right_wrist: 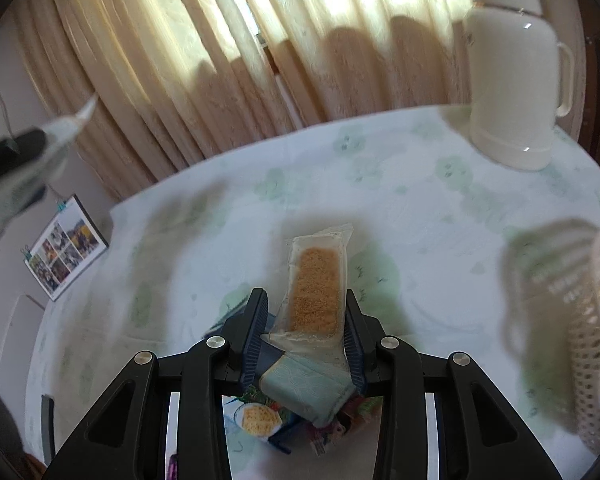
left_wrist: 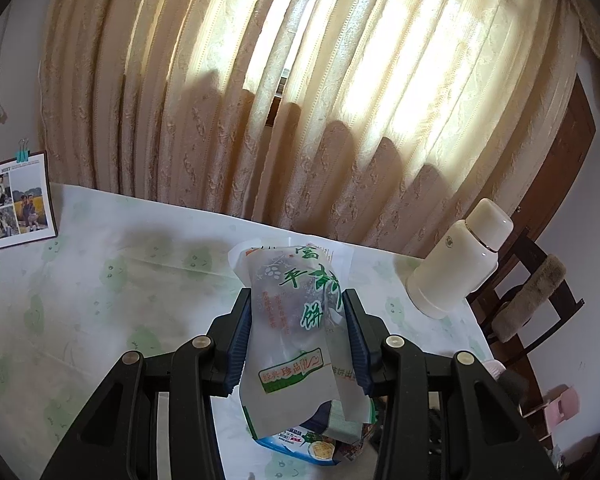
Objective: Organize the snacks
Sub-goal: 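Grasp the clear rice-crisp packet with the right tool while the left tool holds the white bag, then carry the rice-crisp packet into the basket and open the right tool while the left holds the bag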
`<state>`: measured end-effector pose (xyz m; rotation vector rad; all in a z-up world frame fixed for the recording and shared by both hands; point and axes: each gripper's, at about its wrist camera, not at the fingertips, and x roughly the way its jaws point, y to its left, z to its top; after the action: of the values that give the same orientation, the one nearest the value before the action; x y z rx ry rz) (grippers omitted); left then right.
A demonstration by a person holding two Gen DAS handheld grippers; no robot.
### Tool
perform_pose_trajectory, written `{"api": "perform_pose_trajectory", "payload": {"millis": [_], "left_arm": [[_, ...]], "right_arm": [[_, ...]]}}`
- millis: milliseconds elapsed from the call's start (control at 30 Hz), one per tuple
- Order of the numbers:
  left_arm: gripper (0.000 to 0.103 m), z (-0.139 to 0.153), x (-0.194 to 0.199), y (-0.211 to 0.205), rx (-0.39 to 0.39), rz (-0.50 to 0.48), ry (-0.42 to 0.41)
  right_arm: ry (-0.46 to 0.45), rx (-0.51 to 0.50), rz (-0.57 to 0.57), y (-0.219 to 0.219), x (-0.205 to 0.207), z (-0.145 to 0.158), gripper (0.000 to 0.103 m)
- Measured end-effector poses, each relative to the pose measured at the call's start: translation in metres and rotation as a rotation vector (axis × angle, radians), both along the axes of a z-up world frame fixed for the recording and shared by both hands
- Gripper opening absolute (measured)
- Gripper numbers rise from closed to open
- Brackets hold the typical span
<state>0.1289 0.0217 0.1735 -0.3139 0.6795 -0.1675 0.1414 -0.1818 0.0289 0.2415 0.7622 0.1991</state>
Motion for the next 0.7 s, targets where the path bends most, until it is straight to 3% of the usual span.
{"api": "perform_pose_trajectory", "payload": {"millis": [333, 700], "left_arm": [[0.041, 0.004, -0.005, -0.008, 0.005, -0.026, -0.01], [0.041, 0.01, -0.014, -0.02, 0.016, -0.065, -0.032]], "right_arm": [[-0.121, -0.048, -0.094, -0.032, -0.042, 0.038, 0.038], [-0.151, -0.056, -0.272, -0.104, -0.075, 0.047, 0.038]]}}
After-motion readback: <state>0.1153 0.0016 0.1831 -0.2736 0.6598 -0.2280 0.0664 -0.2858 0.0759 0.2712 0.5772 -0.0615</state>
